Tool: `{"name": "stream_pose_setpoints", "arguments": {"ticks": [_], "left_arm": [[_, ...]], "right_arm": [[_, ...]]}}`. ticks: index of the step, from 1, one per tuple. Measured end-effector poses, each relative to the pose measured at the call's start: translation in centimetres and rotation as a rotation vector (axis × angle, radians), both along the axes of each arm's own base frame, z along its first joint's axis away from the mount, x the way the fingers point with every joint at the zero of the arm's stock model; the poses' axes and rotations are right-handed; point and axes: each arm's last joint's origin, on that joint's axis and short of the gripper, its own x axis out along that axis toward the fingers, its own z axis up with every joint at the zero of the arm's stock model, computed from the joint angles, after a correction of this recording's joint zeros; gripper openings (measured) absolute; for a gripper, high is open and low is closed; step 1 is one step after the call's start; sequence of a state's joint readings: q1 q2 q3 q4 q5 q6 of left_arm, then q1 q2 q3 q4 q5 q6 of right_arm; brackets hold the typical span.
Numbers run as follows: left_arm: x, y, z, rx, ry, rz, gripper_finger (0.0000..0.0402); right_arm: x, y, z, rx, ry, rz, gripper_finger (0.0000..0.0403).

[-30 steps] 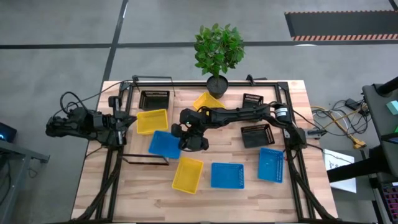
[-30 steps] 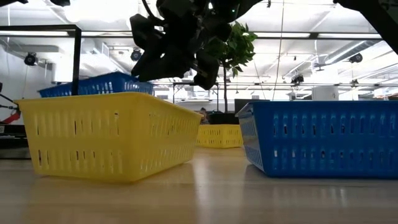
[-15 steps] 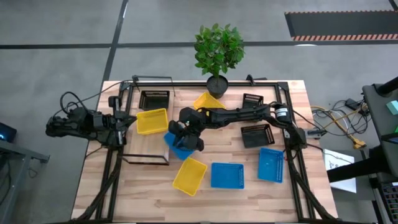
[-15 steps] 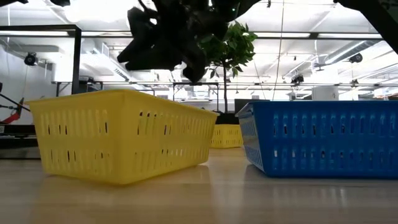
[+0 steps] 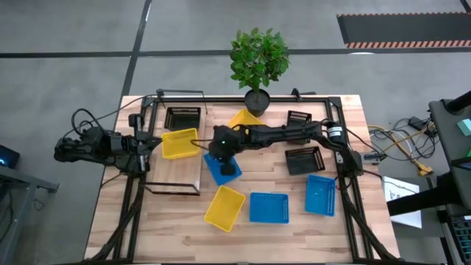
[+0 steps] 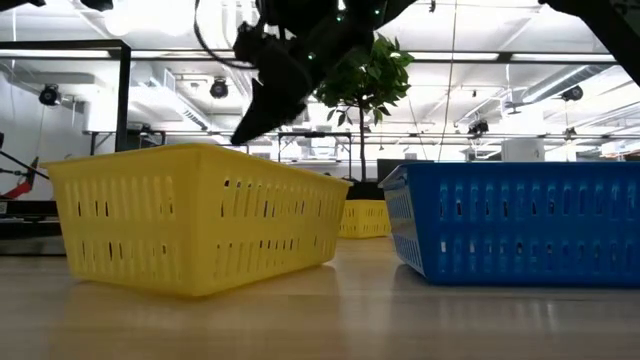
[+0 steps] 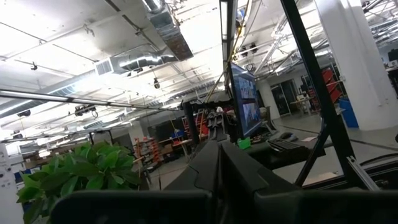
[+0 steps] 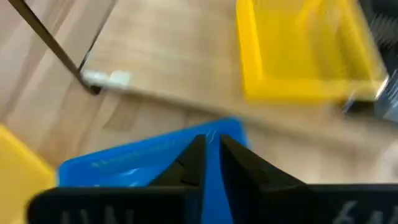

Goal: Stack baskets on shelf by color
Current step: Put the top blue basket on the shelf

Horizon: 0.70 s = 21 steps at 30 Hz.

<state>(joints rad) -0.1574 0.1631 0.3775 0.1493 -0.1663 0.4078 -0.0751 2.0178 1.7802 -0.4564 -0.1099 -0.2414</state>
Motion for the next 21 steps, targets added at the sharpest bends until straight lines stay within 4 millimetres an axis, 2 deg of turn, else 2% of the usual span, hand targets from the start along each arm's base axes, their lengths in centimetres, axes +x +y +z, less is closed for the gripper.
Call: {"name": "stream_pose_setpoints", "arguments": {"ticks": [6, 10, 16, 21], "left_arm": [[0.0, 0.0, 0.0, 0.021, 0.002, 0.009, 0.0002], [0.0, 0.0, 0.0, 0.022, -0.004, 0.020, 0.0002], [-0.2, 0.1, 0.0, 0.035, -0.012, 0.027, 0.0002], [-0.3, 0.1, 0.0, 0.040, -0.016, 0.033, 0.0002]], "right_arm": [[0.4, 2.4, 1.0, 0.268, -0.010, -0.225, 0.0106], [0.1, 4.4, 0.5, 0.391, 0.051, -0.332, 0.0118], [0.0, 6.4, -0.4, 0.362, 0.034, -0.560, 0.0119], [0.6, 7.4, -3.0, 0.324, 0.082, -0.564, 0.0121]]}}
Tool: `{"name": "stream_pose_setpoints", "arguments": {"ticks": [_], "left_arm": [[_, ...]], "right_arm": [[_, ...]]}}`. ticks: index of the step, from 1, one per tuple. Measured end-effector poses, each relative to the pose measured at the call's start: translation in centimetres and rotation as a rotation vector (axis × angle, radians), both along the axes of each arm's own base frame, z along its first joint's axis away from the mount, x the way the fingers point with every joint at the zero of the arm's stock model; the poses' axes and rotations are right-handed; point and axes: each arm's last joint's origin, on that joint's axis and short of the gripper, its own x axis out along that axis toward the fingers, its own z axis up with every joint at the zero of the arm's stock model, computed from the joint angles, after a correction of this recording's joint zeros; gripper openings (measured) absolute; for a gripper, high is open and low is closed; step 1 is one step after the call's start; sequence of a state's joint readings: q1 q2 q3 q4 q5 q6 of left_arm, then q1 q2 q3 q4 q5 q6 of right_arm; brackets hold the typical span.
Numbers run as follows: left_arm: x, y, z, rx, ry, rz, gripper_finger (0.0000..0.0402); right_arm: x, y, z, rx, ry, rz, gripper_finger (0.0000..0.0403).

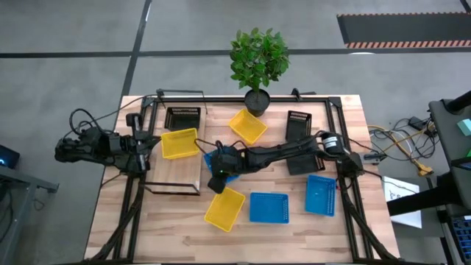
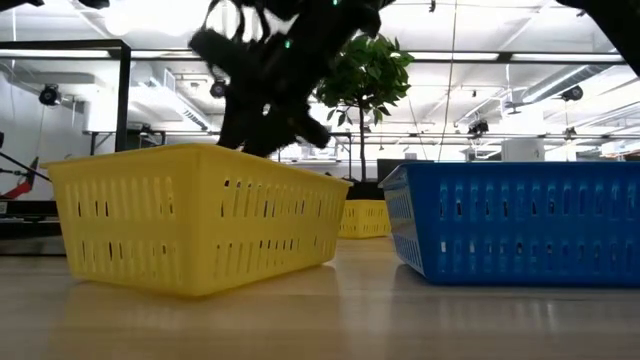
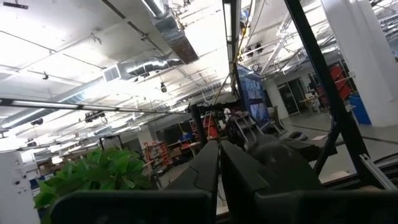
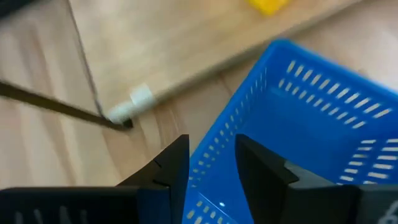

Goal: Stack baskets on shelf by color
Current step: Put the top blue basket on the shelf

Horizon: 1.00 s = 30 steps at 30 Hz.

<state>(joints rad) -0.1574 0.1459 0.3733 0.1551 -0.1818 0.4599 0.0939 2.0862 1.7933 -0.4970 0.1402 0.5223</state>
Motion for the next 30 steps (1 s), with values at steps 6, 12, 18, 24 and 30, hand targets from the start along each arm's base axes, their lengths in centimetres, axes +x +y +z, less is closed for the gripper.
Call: {"name": "stream_pose_setpoints", "arguments": {"ticks": [6, 12, 18, 24, 30], "left_arm": [[0.0, 0.0, 0.2, -0.009, -0.023, -0.002, 0.0001], [2.8, -0.4, 0.0, -0.024, 0.124, -0.016, 0.0000], [8.3, -1.3, 1.0, -0.006, 0.399, -0.013, 0.0000], [14.4, -2.1, -0.3, 0.022, 0.914, 0.011, 0.0000], [19.4, -2.7, -1.3, 0.019, 1.313, 0.011, 0.0000]], "right_arm": [[-0.1, 0.2, -1.3, 0.010, 0.068, 0.053, 0.0118], [-3.0, -0.4, 3.2, -0.137, 0.169, 0.171, 0.0120], [-7.2, 1.2, 6.5, -0.296, 0.159, 0.322, 0.0109], [-11.6, 1.1, 8.2, -0.335, 0.067, 0.367, 0.0093], [-15.8, 0.5, 7.8, -0.357, -0.081, 0.366, 0.0080]]}}
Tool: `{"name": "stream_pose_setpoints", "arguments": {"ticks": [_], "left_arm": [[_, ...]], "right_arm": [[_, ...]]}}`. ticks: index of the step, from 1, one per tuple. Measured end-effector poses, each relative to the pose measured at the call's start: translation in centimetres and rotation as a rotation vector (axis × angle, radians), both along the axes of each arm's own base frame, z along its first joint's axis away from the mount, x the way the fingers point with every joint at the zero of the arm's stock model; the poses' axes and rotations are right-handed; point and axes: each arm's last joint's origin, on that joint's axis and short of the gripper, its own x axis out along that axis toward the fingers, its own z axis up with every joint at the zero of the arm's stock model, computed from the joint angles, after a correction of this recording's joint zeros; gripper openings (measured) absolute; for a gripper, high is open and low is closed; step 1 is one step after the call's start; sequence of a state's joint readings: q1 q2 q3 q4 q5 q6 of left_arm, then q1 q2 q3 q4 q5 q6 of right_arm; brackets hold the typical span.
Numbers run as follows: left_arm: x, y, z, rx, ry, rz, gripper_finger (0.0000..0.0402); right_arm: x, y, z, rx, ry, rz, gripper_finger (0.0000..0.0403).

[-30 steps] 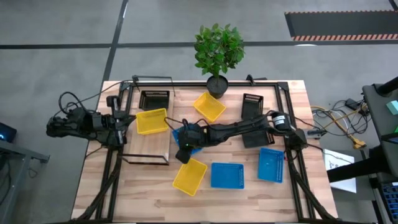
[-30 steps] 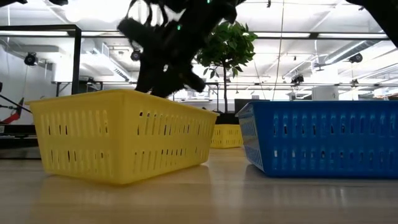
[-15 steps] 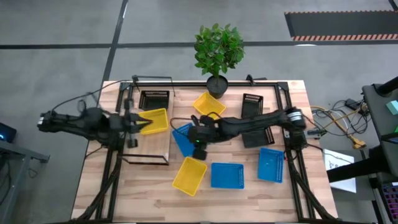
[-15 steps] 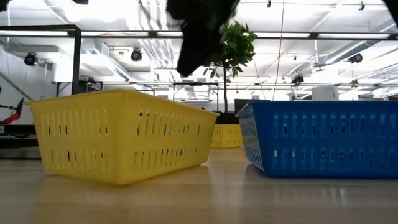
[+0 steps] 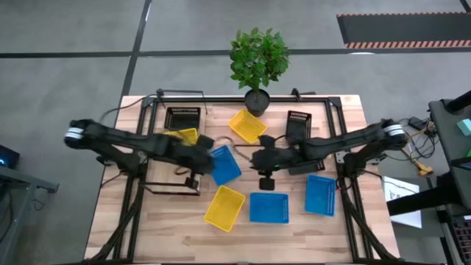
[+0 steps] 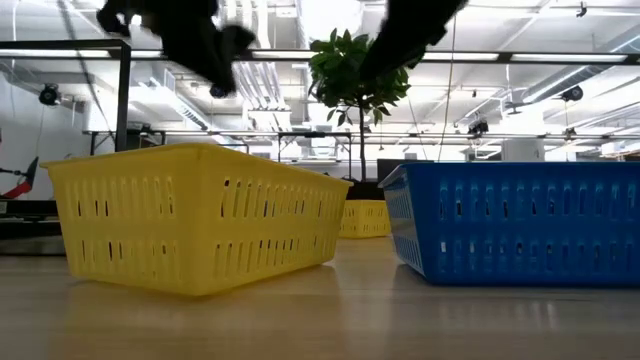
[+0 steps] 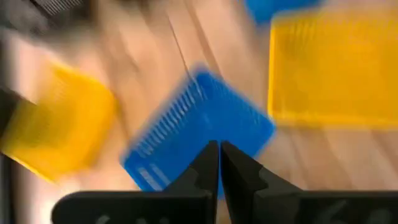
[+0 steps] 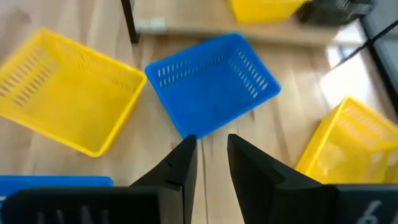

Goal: Stack baskets on shelf by color
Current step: Put the top blue basket on the shelf

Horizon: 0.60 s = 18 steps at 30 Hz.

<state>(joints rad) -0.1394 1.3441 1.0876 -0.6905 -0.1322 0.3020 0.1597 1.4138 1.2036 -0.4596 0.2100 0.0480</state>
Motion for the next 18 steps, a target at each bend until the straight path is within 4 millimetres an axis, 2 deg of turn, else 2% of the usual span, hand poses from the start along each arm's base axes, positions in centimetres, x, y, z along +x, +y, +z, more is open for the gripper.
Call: {"name": "stream_pose_setpoints", "arguments": {"ticks": [2, 7, 11, 14, 18], "left_arm": [[1.6, -0.2, -0.4, -0.022, 0.066, -0.001, 0.0000], [3.8, -0.2, -1.0, -0.016, 0.182, -0.049, 0.0000], [4.3, -0.1, -1.9, 0.003, 0.242, -0.109, 0.0000], [4.3, 0.0, -1.9, 0.014, 0.237, -0.105, 0.0002], [4.6, 0.2, -1.8, 0.005, 0.208, -0.077, 0.0028]], "right_arm": [[-1.2, -0.2, -0.1, 0.005, -0.067, 0.006, 0.0077], [-4.1, -0.6, -1.1, 0.029, -0.185, 0.010, 0.0075], [-6.1, -1.0, -1.6, 0.044, -0.261, 0.008, 0.0079], [-7.2, -1.1, -2.3, 0.056, -0.282, 0.004, 0.0079], [-8.0, -1.3, -2.5, 0.061, -0.315, 0.004, 0.0075]]}}
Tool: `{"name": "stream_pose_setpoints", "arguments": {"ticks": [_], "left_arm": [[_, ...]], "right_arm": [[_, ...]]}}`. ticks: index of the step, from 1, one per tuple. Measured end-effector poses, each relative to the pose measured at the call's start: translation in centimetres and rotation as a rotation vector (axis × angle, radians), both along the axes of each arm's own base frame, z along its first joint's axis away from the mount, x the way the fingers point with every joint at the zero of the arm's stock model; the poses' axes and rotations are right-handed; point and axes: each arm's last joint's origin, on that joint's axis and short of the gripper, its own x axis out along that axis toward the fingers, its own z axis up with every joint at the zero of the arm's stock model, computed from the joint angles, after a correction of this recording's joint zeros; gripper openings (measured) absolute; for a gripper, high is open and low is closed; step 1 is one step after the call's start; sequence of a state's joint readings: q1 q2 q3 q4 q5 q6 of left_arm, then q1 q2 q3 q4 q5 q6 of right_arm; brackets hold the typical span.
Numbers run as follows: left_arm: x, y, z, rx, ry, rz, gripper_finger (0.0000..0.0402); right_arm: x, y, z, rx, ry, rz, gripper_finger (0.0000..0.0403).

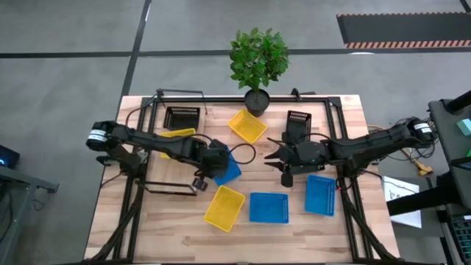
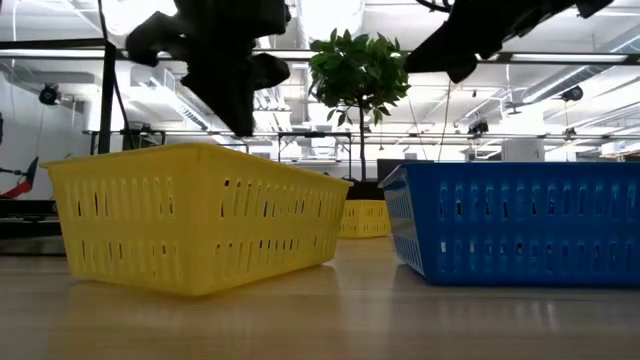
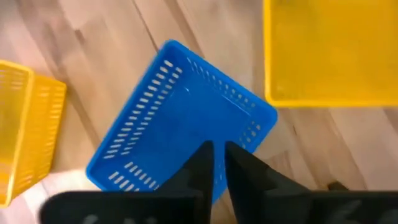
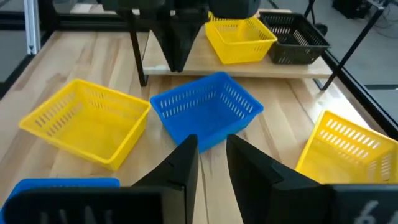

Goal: Stack baskets on shelf by color
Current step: Put the top blue basket on the shelf

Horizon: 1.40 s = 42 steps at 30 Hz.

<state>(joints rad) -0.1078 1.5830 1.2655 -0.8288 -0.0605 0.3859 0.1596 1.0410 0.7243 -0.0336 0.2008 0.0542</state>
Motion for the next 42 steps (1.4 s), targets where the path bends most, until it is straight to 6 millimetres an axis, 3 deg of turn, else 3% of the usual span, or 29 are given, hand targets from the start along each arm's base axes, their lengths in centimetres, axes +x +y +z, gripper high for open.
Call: {"name": "stream_pose_setpoints", "arguments": {"ticks": [4, 11, 19, 26, 32, 42], "left_arm": [[0.7, 0.0, 0.3, -0.018, -0.073, 0.019, 0.0079], [1.6, -0.1, -1.6, -0.011, -0.031, 0.013, 0.0145], [1.7, 0.0, -1.5, -0.021, 0.002, 0.047, 0.0147], [2.3, 0.4, 0.2, -0.203, -0.046, 0.428, 0.0147], [1.5, -0.9, -0.5, -0.190, 0.063, 0.297, 0.0147], [4.5, -1.1, -2.6, -0.315, 0.034, 0.561, 0.0147]], "right_arm": [[-0.2, 0.0, -0.3, -0.015, -0.014, 0.008, 0.0074], [-0.1, 0.0, -0.3, -0.023, -0.016, 0.012, 0.0083], [-0.1, 0.0, -0.3, -0.025, -0.017, 0.013, 0.0082], [-0.1, 0.0, -0.3, -0.028, -0.014, 0.014, 0.0078], [-0.2, 0.1, -0.5, -0.039, 0.010, 0.072, 0.0087], [-0.5, 0.1, -0.6, -0.048, 0.038, 0.109, 0.0085]]}}
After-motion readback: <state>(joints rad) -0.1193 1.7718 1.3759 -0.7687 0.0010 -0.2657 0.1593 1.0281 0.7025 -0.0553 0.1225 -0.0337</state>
